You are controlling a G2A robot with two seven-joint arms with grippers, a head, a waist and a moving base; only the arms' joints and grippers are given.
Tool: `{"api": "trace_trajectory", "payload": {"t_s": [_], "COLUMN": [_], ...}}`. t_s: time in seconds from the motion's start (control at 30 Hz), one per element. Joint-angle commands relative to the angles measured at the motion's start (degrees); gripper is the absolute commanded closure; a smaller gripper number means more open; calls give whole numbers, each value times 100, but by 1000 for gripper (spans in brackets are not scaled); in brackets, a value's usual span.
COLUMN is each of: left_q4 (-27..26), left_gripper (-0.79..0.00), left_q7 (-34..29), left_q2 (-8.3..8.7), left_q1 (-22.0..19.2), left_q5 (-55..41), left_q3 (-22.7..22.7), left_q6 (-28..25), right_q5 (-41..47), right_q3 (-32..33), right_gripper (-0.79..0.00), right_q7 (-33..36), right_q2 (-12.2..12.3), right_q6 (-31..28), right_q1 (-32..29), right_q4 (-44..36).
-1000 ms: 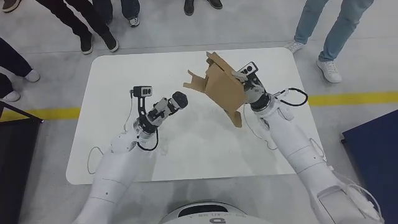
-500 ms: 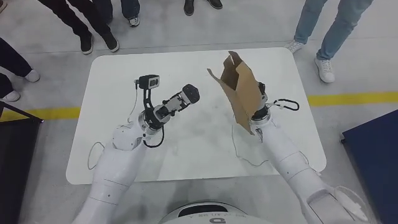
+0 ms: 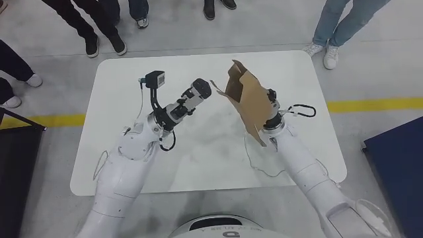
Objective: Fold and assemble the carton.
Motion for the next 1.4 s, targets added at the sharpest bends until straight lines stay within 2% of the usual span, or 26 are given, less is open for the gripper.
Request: {"api": "trace_trajectory", "payload": {"t_s": [0.0,0.43,0.97,1.2,1.37], "left_q4": [-45,-132,-212,-219,-381], "left_gripper": [-785,-785,-785,-785,-785], "left_q7": [144,671,729,765,983], "left_q2": [-2,-1,65,95,121], "left_q1": [-31,-125,-80,-54,25], "left_q5": [254,1217,1728,1846,1732], "left_q3": [25,257,354,380,267], "left_q6": [75,512,889,919,732], "right_q5": [-53,-314,-525,-550,-559], "right_q3": [17,155,320,375,448], "right_gripper": [0,0,0,0,0], "right_q7": [-9,67,118,119,103], "right_q2": [-2,-37,-65,-83,-95], "right_q6": [32,151,310,352,293], "right_q1": [-54,-247,-412,-482,-505], "right_q4": [-53,-235,-471,-554,-520]}}
